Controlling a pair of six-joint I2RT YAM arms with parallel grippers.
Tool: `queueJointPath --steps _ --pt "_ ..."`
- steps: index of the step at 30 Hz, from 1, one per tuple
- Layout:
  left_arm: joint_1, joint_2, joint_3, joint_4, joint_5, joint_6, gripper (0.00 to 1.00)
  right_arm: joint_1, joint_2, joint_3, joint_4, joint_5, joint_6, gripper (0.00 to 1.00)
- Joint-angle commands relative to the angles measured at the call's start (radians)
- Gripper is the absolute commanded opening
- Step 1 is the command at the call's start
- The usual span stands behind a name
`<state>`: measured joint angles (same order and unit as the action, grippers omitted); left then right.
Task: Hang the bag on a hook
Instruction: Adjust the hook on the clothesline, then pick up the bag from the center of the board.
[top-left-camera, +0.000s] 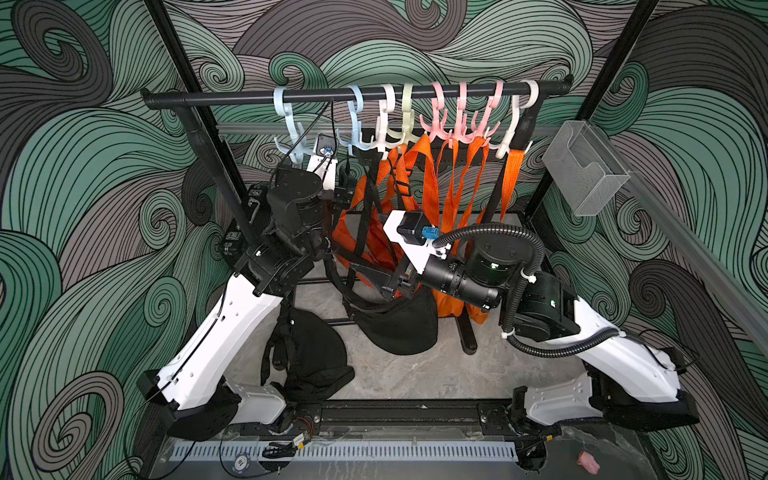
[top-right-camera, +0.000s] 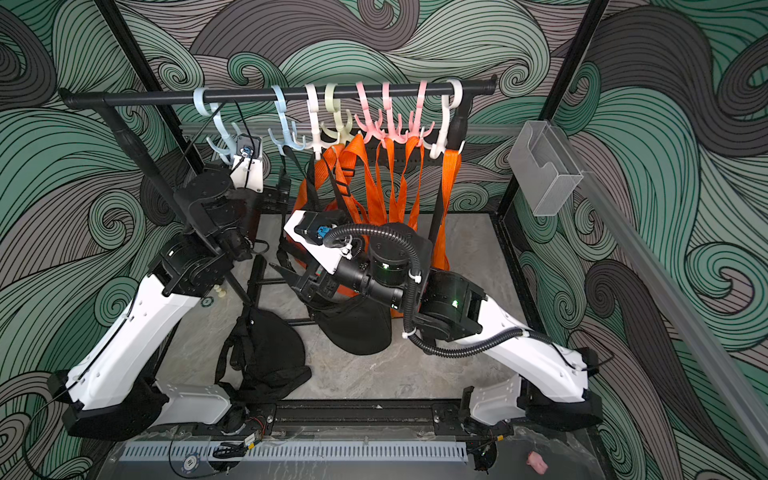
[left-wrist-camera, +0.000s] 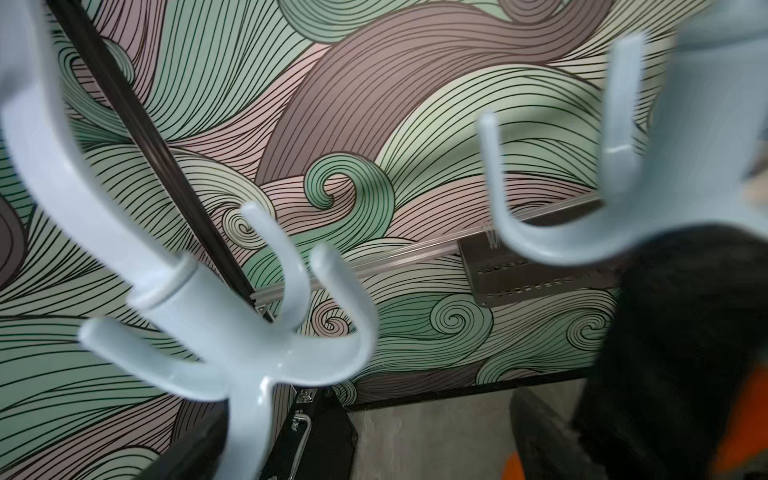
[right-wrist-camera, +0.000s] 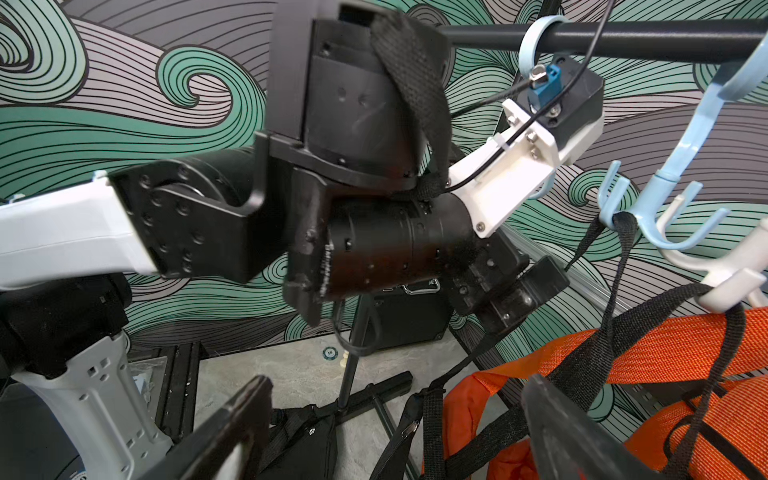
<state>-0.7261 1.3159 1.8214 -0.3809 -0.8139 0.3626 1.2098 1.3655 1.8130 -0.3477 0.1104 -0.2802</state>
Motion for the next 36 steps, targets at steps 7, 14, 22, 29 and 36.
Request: queueJointPath --steps 7,14,22,29,36 --pt "-0.309 -0.12 0.124 0.064 -0.077 0.283 0.99 0.001 0.029 -0.054 0.029 0.017 0.001 0.95" --pt "-0.341 -0.174 0.108 0.108 -0.057 0.391 0.99 -0.009 0.082 -0.102 0.018 -0.027 0.046 0.96" --pt "-0.338 -0.25 0.084 0.305 -0.234 0.491 0.99 -0.012 0.126 -0.249 0.032 -0.131 0.122 0.96" --pt "-0.215 -0.304 -0.075 0.331 -0.305 0.513 0.99 0.087 0.288 -0.372 0.048 -0.276 0.155 0.92" --pt "-0.075 -0.376 -0.195 0.064 -0.276 0.231 0.98 0.165 0.496 -0.359 0.052 -0.398 0.144 0.87"
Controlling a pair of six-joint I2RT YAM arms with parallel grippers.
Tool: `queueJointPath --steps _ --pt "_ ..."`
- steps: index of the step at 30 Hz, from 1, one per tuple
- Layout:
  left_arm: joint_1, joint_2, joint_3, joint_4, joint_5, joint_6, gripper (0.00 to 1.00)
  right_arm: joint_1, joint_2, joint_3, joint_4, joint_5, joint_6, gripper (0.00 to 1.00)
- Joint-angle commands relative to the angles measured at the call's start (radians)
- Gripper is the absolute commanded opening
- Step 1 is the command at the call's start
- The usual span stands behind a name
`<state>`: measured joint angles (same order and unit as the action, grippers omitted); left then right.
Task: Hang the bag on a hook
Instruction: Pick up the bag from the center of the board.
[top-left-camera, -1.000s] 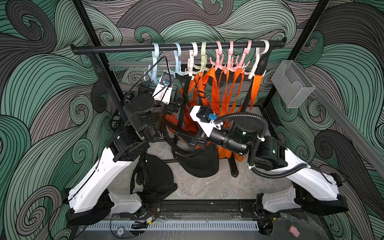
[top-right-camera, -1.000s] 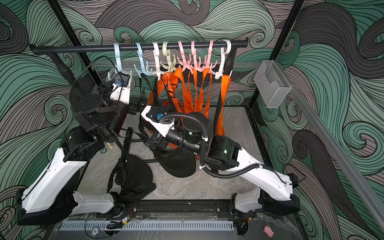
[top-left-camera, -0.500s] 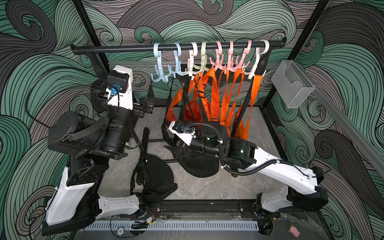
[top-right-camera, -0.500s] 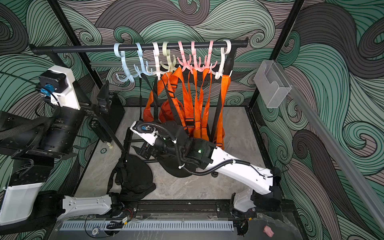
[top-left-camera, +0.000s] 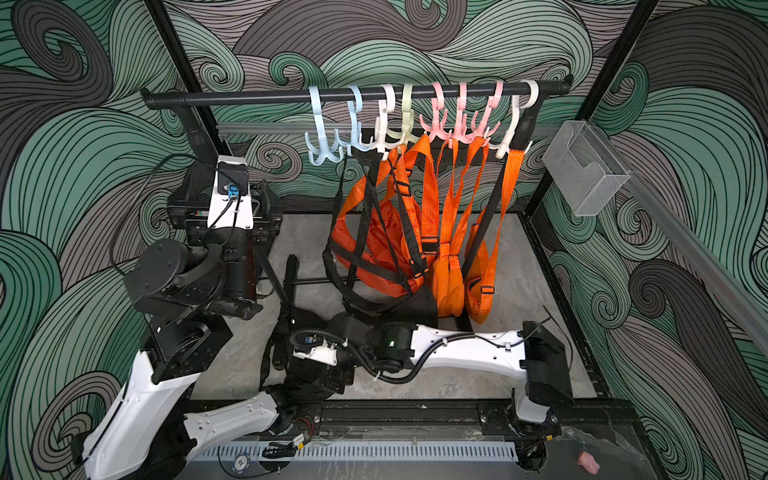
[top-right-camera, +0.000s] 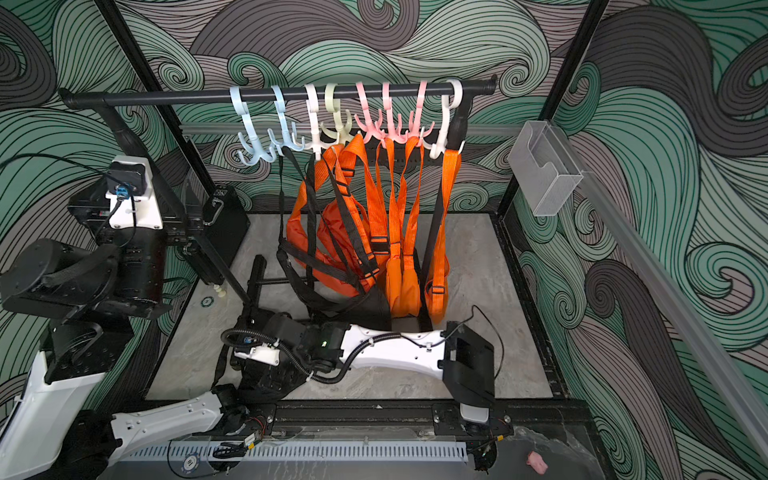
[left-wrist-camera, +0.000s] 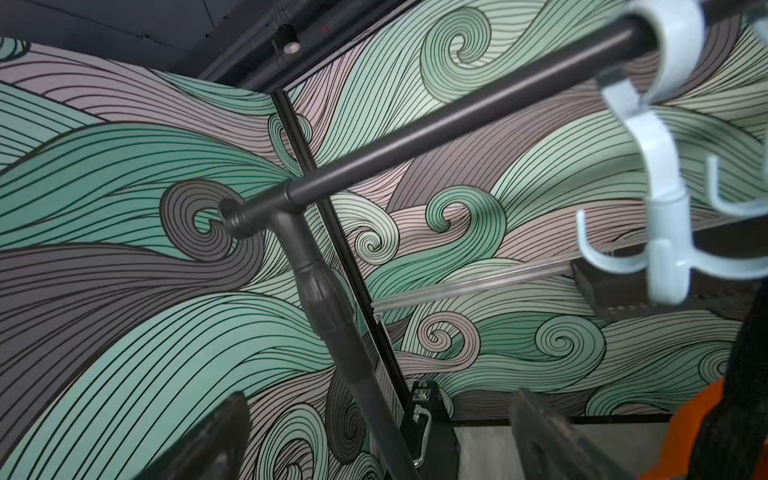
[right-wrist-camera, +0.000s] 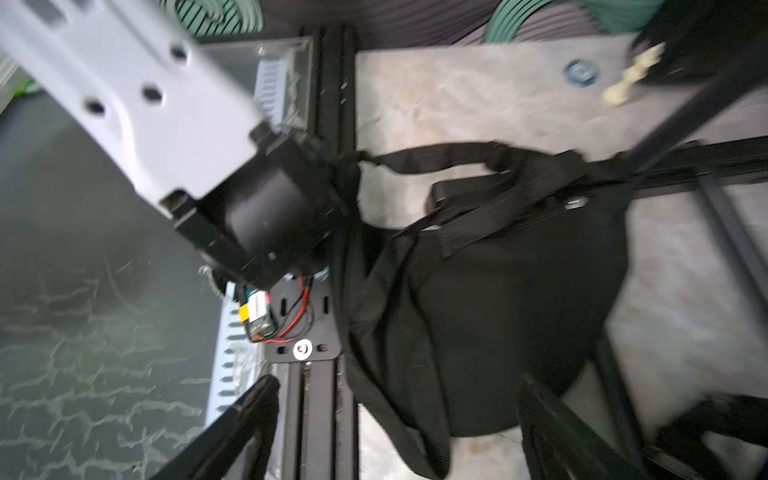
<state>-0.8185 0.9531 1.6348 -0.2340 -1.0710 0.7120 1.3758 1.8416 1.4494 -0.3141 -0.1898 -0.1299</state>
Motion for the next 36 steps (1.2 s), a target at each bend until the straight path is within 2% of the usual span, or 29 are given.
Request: queueJointPath --steps 1,11,13,17,21,30,34,36 --pt "0.018 -0.007 -0.012 -0.1 -0.025 -0.13 0.99 0.004 0.047 0.01 0.006 -0.095 -0.02 0.86" --pt "0.021 -0.001 -0.036 -0.129 -0.014 -0.198 0.99 -0.018 0.184 0.005 0.041 -0.051 -0.047 0.82" --pt "0.021 -0.005 -0.045 -0.112 -0.014 -0.193 0.99 -0.03 0.209 0.011 0.036 -0.061 -0.05 0.77" --pt "0.021 -0.022 -0.048 -0.081 -0.009 -0.185 0.99 -0.031 0.24 0.003 0.036 -0.06 -0.052 0.72" --pt "0.023 -0.016 -0.056 -0.079 -0.012 -0.18 0.99 -0.027 0.284 0.019 0.008 -0.047 -0.06 0.55" --pt "0.025 -0.008 -0.077 -0.059 -0.007 -0.169 0.99 -0.03 0.237 -0.012 -0.027 0.016 -0.08 0.02" --pt "0.025 -0.008 -0.087 -0.098 0.01 -0.203 0.98 -0.047 0.128 -0.088 -0.039 0.086 -0.085 0.0" --pt "0.025 -0.015 -0.094 -0.151 0.066 -0.231 0.99 -0.064 0.043 -0.139 -0.034 0.097 -0.073 0.0"
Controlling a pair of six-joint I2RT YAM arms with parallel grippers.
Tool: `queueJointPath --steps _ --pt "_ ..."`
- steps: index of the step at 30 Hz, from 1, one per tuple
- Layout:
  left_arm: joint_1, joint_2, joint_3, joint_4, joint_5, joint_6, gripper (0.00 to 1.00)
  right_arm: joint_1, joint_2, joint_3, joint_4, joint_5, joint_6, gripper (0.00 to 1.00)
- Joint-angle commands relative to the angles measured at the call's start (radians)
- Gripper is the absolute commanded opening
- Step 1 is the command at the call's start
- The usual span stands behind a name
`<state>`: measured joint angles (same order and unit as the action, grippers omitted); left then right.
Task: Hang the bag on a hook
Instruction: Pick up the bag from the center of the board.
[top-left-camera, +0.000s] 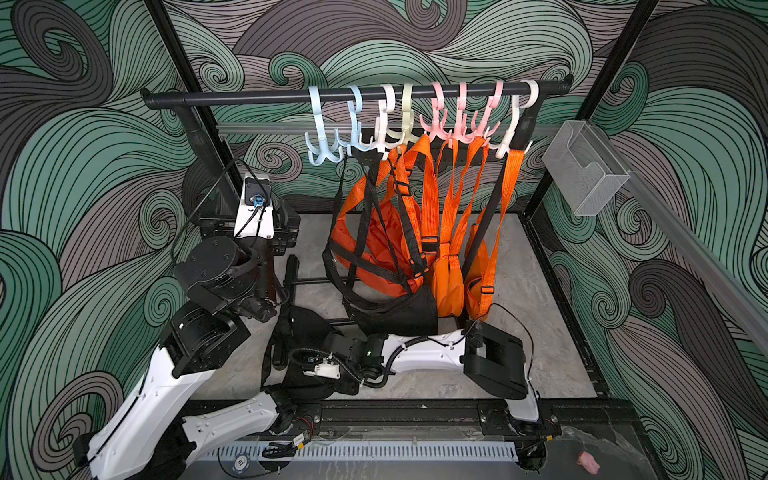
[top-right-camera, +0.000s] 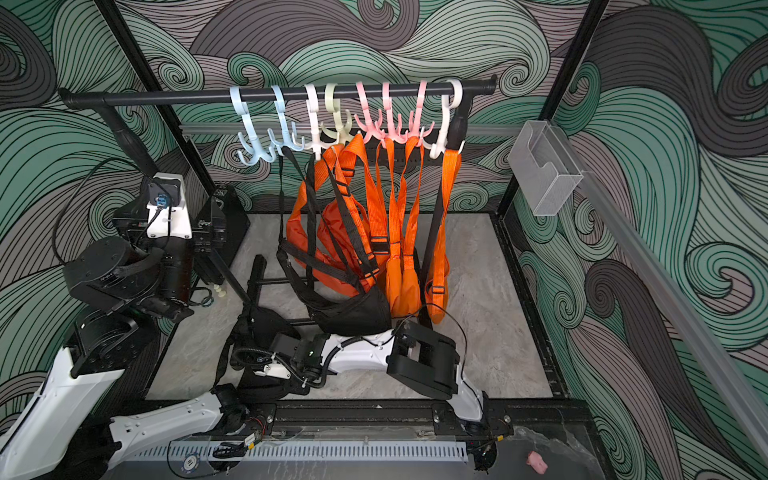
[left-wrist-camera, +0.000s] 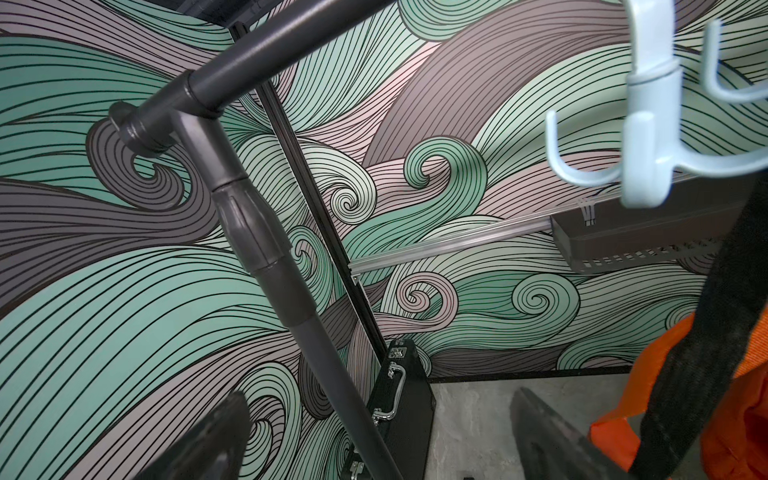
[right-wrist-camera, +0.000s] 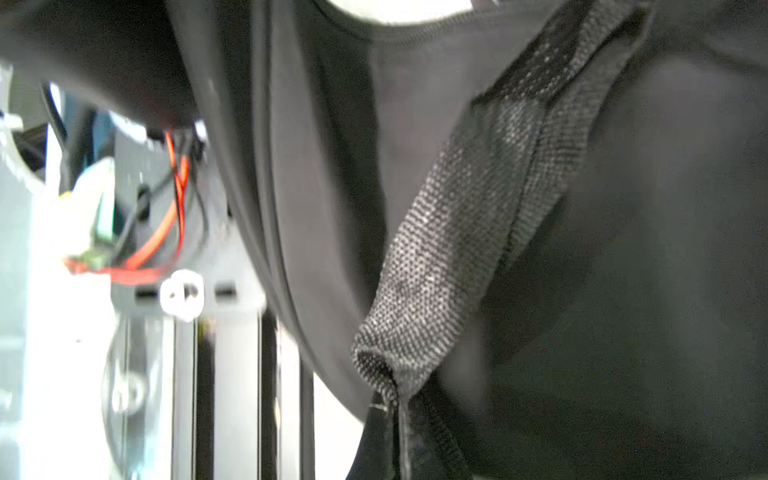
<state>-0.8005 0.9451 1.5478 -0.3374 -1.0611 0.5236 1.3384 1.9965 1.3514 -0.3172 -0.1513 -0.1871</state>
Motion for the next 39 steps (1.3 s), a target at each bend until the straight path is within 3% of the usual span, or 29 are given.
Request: queueJointPath --steps 1,4,10,13,21,29,39 --pt "0.007 -0.015 -0.012 -0.088 0.097 -0.06 0.98 -0.032 -0.164 -0.07 -0.024 0.076 -0.009 0.0" --pt "0.007 -0.057 -0.056 -0.173 0.245 -0.086 0.99 -0.045 -0.312 -0.132 -0.024 0.125 -0.008 0.0" --pt "0.004 -0.205 -0.146 -0.327 0.771 -0.14 0.98 -0.062 -0.507 -0.101 -0.112 0.184 -0.056 0.0" --pt "0.005 -0.216 -0.133 -0.437 0.916 -0.171 0.98 -0.074 -0.561 -0.063 -0.141 0.2 -0.079 0.0" --pt "0.004 -0.162 -0.053 -0.716 1.113 -0.277 0.95 -0.091 -0.686 0.048 -0.184 0.158 -0.089 0.0" --pt "0.003 -0.139 -0.1 -0.784 1.204 -0.346 0.91 -0.099 -0.773 0.163 -0.253 0.185 -0.096 0.0" --pt "0.001 -0.123 -0.27 -0.715 1.284 -0.407 0.91 -0.099 -0.84 0.21 -0.251 0.159 -0.082 0.0"
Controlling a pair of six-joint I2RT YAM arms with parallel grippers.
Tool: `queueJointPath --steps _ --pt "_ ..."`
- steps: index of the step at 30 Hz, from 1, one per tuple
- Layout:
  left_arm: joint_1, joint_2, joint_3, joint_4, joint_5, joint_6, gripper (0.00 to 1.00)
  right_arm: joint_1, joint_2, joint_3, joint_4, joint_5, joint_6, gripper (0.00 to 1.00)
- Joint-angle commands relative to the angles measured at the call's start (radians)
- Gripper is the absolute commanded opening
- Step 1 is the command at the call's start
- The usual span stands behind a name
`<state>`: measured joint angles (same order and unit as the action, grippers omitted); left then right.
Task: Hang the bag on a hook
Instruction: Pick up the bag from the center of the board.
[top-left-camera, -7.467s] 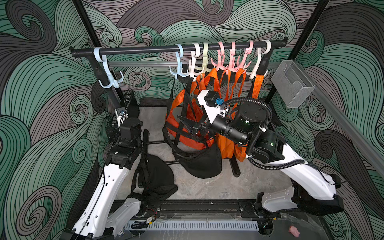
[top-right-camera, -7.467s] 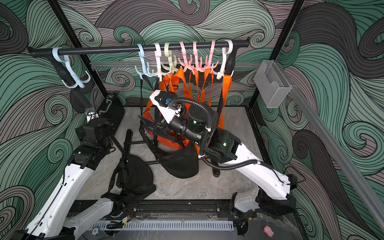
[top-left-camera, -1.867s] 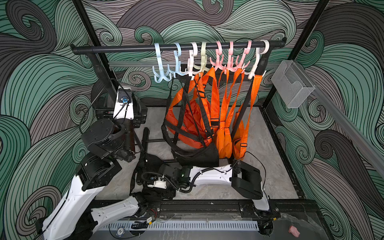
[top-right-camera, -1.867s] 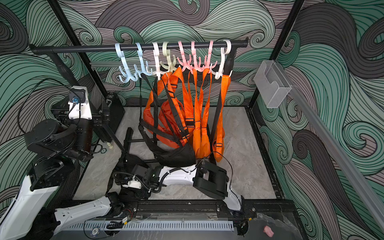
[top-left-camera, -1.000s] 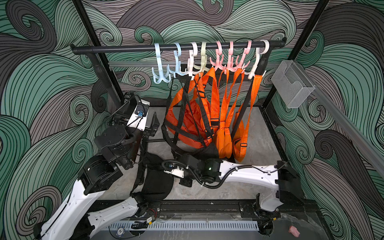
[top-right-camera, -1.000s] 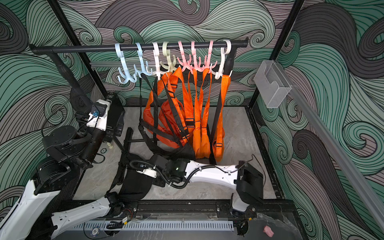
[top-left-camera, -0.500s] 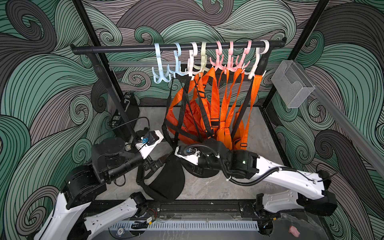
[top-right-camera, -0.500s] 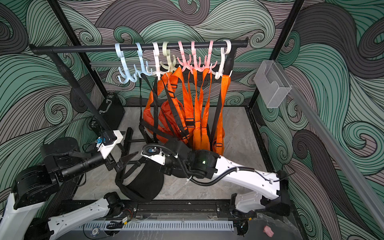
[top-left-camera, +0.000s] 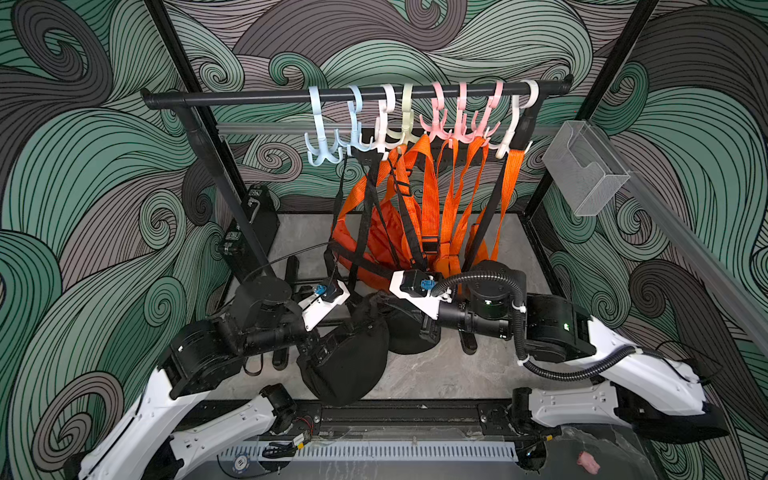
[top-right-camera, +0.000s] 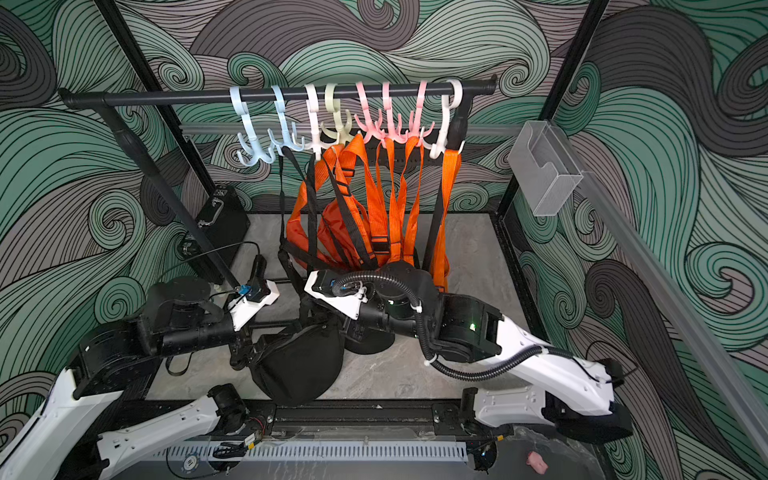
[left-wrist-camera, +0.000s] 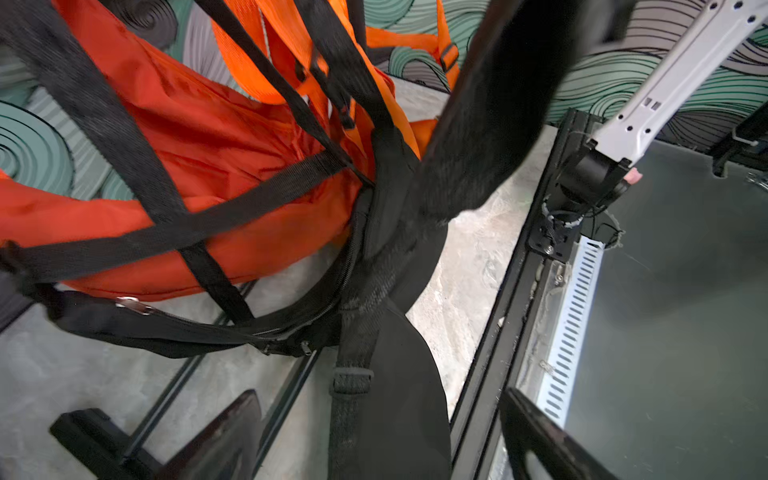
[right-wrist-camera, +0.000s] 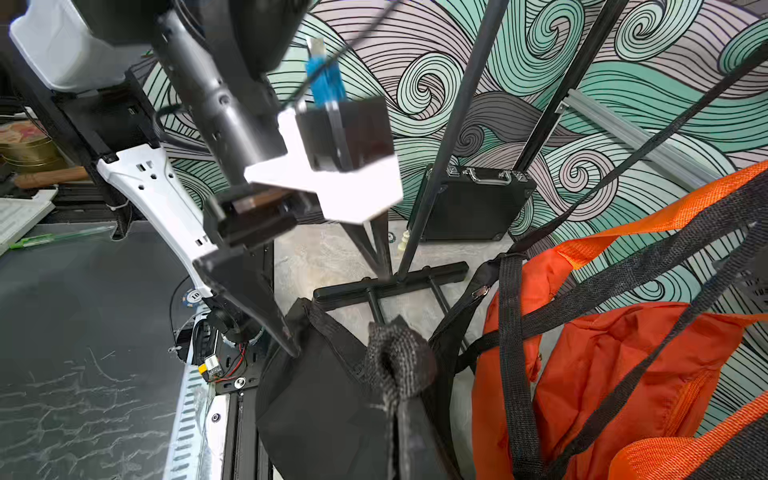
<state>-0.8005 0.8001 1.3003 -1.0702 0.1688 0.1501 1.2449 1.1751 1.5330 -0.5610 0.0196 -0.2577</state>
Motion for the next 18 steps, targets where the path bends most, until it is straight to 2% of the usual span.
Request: queueJointPath --steps 1,6,13,18 --pt "0.001 0.021 -0.047 0.053 0.067 -0.044 0.91 -0.003 -0.022 0.034 -0.007 -0.014 -0.009 0.0" --pt "-0.007 -0.015 -0.127 0.259 0.117 -0.112 0.91 0.005 -0.023 0.048 -0.009 -0.016 -0.005 0.0" --pt "-0.006 -0.077 -0.244 0.576 0.066 -0.19 0.91 0.029 -0.041 0.021 -0.006 -0.02 -0.002 0.0" --pt "-0.007 -0.013 -0.261 0.703 0.189 -0.267 0.92 0.035 -0.064 0.002 0.001 -0.03 0.007 0.0"
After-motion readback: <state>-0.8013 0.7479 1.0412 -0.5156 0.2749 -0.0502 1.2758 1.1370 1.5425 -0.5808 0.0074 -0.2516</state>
